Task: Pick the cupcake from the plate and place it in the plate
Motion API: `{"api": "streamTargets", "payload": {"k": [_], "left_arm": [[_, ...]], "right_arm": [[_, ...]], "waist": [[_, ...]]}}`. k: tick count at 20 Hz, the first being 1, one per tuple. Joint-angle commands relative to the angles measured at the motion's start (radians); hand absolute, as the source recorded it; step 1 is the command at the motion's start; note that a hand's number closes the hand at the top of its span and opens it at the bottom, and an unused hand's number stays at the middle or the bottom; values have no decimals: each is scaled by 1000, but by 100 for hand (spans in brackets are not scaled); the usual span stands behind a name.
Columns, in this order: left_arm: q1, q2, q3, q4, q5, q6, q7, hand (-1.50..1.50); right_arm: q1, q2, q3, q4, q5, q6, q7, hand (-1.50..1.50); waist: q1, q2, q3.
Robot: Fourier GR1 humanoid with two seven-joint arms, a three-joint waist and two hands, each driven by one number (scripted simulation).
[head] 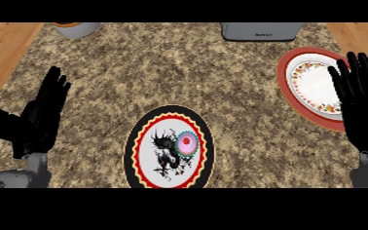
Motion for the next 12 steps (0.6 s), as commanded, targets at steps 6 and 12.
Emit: {"api": "streamTargets", "payload": {"k": [6, 12], "left_arm": [[0, -2, -130, 63, -86, -39, 36, 0], [47, -51, -164, 108, -102, -12, 48, 0]], "right_arm": [[-242, 69, 454, -75, -59, 372, 158, 150], [-291, -15, 561, -39, 588, 223, -166, 150]], "waist": [[135, 64, -17], [45, 47, -13]]}}
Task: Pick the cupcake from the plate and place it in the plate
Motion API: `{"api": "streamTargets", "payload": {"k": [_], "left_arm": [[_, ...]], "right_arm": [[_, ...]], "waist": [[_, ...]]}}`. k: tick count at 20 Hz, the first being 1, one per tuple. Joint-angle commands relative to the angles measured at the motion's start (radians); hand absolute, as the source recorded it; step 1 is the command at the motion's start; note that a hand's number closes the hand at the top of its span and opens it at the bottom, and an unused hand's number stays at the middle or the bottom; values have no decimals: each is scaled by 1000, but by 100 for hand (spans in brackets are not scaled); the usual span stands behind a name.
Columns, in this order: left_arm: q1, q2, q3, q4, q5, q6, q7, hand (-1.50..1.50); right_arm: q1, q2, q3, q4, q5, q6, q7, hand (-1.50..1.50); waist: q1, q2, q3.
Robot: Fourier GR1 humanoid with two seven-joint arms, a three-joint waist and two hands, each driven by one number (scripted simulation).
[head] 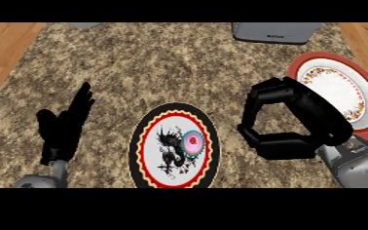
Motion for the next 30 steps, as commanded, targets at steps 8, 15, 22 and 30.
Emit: {"api": "streamTargets", "payload": {"k": [8, 15, 22, 30], "left_arm": [[8, -52, -37, 36, -54, 47, -5, 0], [15, -68, -43, 66, -52, 34, 7, 0], [-20, -90, -20, 116, -81, 58, -16, 0], [20, -78, 3, 106, -75, 20, -42, 0]], "right_arm": [[14, 181, 183, 476, -10, 275, -456, -150], [-212, 165, 251, 523, 338, 112, -401, -150], [-352, 177, 317, 526, 479, 218, -262, -150], [-401, 252, 402, 546, 576, 407, -104, -150]], "waist": [[-26, 16, 11], [-43, 6, 8], [-64, 5, 8], [-65, 5, 8]]}}
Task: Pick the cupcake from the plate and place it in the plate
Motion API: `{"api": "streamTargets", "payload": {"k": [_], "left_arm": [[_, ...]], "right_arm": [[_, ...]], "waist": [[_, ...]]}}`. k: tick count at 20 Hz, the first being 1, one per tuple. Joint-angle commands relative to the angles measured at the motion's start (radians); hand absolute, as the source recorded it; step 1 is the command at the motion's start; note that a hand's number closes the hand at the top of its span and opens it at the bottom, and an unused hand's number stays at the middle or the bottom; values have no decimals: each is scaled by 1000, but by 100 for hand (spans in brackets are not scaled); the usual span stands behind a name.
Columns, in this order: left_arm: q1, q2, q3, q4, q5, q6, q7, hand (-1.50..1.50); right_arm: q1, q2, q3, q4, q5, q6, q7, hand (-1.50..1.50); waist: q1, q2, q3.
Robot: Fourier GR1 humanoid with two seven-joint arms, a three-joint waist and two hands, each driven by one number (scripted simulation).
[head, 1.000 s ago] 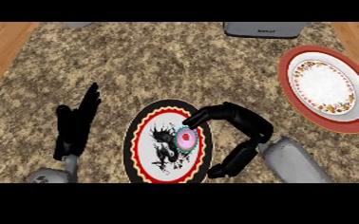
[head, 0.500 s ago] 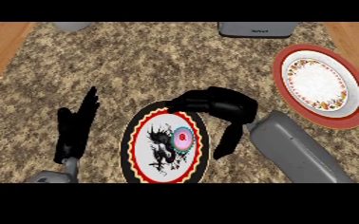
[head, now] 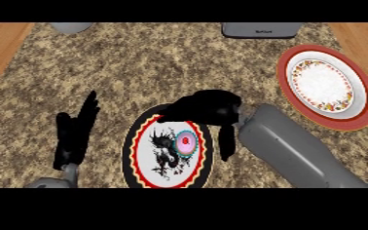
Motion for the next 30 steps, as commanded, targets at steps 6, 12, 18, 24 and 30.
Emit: {"api": "streamTargets", "payload": {"k": [6, 12, 18, 24, 30], "left_arm": [[-29, -13, 48, 88, -7, -59, -36, 0], [-51, -71, 38, 81, -66, -16, -6, 0], [-57, -50, 44, -70, -87, -23, 131, 0], [-33, -106, 63, 24, -109, -34, 15, 0], [12, -98, 80, -31, -115, -64, 31, 0]], "right_arm": [[-2, 129, -8, 125, 167, 55, 15, -150], [39, 165, -30, 147, 283, 62, -41, -150], [48, 185, -84, 165, 343, 110, -63, -150], [64, 231, -129, 246, 442, 76, -145, -150], [88, 280, -141, 280, 525, 59, -152, -150]], "waist": [[-4, 2, 0], [-6, 2, 0], [-4, 0, 1], [-3, 2, 1], [-2, 1, 1]]}}
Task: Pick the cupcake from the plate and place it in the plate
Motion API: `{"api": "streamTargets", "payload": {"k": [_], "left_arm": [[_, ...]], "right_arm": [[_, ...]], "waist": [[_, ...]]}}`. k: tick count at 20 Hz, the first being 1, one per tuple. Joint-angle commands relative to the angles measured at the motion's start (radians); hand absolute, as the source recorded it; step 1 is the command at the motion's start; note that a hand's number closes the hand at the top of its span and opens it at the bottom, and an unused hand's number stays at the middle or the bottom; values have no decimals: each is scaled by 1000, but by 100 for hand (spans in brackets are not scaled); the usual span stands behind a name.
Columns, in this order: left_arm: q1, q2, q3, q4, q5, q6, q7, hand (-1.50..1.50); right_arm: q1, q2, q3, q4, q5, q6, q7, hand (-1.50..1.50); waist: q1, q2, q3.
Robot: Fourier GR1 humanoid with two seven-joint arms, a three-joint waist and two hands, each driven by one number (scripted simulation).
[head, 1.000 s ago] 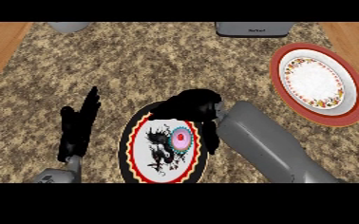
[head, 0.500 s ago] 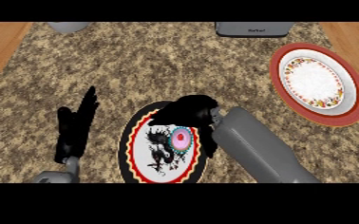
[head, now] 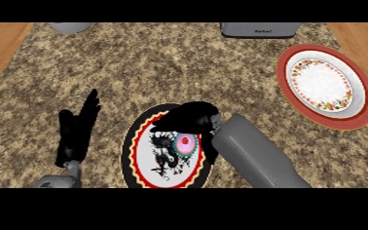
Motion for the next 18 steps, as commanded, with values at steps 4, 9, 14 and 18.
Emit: {"api": "streamTargets", "payload": {"k": [4, 9, 14, 18], "left_arm": [[50, -46, -22, -20, -32, 11, -20, 0], [11, -3, 44, 21, -13, -45, -42, 0], [34, -3, 30, -19, -19, -51, -13, 0], [11, -15, 50, -18, -17, -7, 6, 0]], "right_arm": [[-21, 31, -6, 94, 96, -121, -130, 150], [-10, 28, -27, 118, 150, -183, -177, 150], [53, 14, -96, -2, 137, -269, -110, 150], [16, -68, -408, 118, 103, -400, 238, 150]], "waist": [[5, 2, 0], [1, 1, 0], [-6, -2, 0], [-54, -1, 2]]}}
